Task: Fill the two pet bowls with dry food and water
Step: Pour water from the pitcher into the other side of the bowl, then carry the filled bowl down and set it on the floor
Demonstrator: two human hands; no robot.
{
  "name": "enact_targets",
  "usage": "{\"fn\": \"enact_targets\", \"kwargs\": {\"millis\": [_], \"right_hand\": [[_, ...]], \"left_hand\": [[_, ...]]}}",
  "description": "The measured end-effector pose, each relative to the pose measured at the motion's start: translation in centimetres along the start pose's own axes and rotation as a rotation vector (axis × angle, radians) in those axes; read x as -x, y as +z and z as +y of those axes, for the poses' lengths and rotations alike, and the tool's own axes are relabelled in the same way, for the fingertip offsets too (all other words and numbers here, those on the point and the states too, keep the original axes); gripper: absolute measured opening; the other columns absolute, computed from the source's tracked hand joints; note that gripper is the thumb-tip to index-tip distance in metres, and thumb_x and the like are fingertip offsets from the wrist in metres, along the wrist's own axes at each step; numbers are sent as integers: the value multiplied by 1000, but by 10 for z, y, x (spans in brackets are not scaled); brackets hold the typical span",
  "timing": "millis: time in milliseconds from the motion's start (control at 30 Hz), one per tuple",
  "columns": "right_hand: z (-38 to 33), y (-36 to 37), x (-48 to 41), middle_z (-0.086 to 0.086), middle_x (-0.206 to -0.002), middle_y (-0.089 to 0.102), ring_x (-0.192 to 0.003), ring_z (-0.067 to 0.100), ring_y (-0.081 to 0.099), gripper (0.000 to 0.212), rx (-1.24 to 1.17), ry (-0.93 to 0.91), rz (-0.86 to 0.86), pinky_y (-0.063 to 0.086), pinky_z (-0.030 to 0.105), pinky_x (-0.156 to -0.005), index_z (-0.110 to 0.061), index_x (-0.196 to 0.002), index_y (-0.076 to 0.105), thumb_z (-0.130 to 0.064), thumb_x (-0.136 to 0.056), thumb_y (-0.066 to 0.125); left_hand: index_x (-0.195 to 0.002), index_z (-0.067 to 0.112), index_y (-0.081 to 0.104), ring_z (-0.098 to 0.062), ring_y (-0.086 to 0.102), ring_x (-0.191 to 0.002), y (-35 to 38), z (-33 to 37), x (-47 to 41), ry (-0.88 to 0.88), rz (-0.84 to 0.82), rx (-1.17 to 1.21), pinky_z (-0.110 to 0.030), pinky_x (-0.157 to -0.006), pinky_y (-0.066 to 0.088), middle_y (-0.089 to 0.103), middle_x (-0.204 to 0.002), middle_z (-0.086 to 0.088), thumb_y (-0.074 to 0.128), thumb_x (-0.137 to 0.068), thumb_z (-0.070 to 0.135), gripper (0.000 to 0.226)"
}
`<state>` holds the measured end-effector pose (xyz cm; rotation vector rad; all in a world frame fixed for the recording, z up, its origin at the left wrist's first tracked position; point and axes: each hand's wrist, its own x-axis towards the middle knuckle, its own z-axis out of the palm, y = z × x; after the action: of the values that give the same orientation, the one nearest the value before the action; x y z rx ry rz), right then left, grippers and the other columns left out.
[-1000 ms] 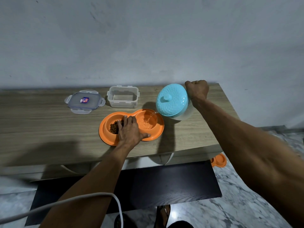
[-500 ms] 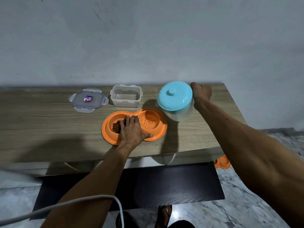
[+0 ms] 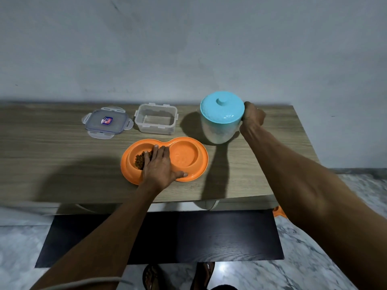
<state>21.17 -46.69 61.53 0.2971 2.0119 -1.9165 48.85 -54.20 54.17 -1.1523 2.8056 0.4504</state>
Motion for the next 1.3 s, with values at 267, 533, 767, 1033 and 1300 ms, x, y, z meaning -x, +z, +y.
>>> {"fn": "enact_targets", "kwargs": {"millis": [267,533,767,1033,1300], "right_hand": [[8,6,-15,1,-64,60,-58,18,55,14,-4,49,-35,42,28,-53,-11,-60,52,-9,-69,63],[14,2,-15,2,-70,62,-63,19,57,21,-48,32,-25,43,26,-51,-13,-66,56,-27,-80,61],[43,-13,6,16,-124,62,-107,33,58,48,55,66,120,49,44,-93,-3,-118,59,-36,-100,31],[109,-9,81,19,-126,59,-111,40,59,74,609,49,-109,53,47,-94,-6,-124,57,-61,-75,54],[125,4,118,16,-122,59,-103,38,62,61,749,117,-152,62,43,-52,-4,-116,63,-48,-75,75]], "left_hand": [[-150,5,27,-32,16,-150,4,-1,1,0,46,34,-55,-119,12,31,-157,-13,67,-69,71,113],[-150,4,28,-34,18,-150,6,-2,2,3,59,47,-57,-118,14,32,-156,-14,69,-68,71,113],[-156,12,13,-25,2,-153,-2,-4,10,-138,98,214,-55,-118,0,6,-165,-9,45,-80,78,106],[-137,1,39,-41,39,-133,-21,-61,6,-584,196,415,-53,-103,39,41,-142,-24,47,-86,63,80],[-128,3,56,-42,44,-128,-22,-90,-1,-653,18,452,-48,-103,43,44,-140,-26,56,-88,44,57]]}}
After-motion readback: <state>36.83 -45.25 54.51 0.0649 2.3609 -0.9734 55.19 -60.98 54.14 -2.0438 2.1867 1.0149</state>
